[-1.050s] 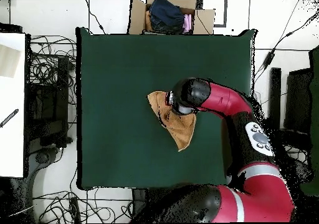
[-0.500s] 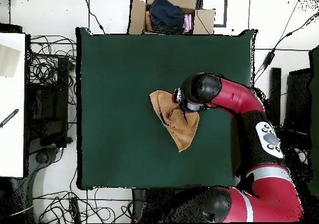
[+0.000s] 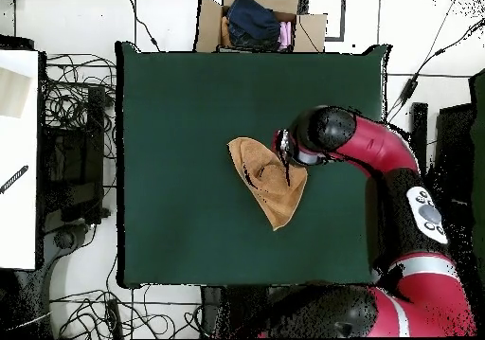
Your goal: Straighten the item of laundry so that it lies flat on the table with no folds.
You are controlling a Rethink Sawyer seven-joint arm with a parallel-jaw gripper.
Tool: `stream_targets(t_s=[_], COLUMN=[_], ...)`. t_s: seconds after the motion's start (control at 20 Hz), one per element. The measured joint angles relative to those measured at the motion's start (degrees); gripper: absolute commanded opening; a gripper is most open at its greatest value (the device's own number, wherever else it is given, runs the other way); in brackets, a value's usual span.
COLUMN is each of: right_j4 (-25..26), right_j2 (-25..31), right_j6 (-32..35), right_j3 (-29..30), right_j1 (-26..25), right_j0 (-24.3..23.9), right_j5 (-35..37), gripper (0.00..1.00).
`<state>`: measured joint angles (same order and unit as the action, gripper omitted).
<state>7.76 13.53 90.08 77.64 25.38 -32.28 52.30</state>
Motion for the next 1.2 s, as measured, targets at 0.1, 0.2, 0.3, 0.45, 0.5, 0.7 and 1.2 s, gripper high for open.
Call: stream_targets(t_s=[0.1, 0.2, 0.3, 0.45, 0.5, 0.7, 1.2], right_j4=[0.00, 0.01, 0.01, 0.01, 0.01, 0.21, 3.06], right_j2=[0.45, 0.73, 0.99, 1.67, 1.86, 2.56, 5.03], right_j6=[0.00, 0.00, -0.01, -0.01, -0.01, -0.08, -4.68], right_j3=[-0.52, -0.93, -1.17, -1.51, -1.62, -3.02, -7.44], right_j1=[-0.20, -0.30, -0.33, -0.50, -0.59, -1.81, -5.44], right_j0=[-0.71, -1.36, -1.97, -2.96, -3.19, -4.14, -5.45], right_j5=[0.01, 0.27, 0.56, 1.28, 1.48, 3.01, 7.37], gripper=[0.00, 0.00, 0.00, 0.00, 0.00, 0.00, 0.00])
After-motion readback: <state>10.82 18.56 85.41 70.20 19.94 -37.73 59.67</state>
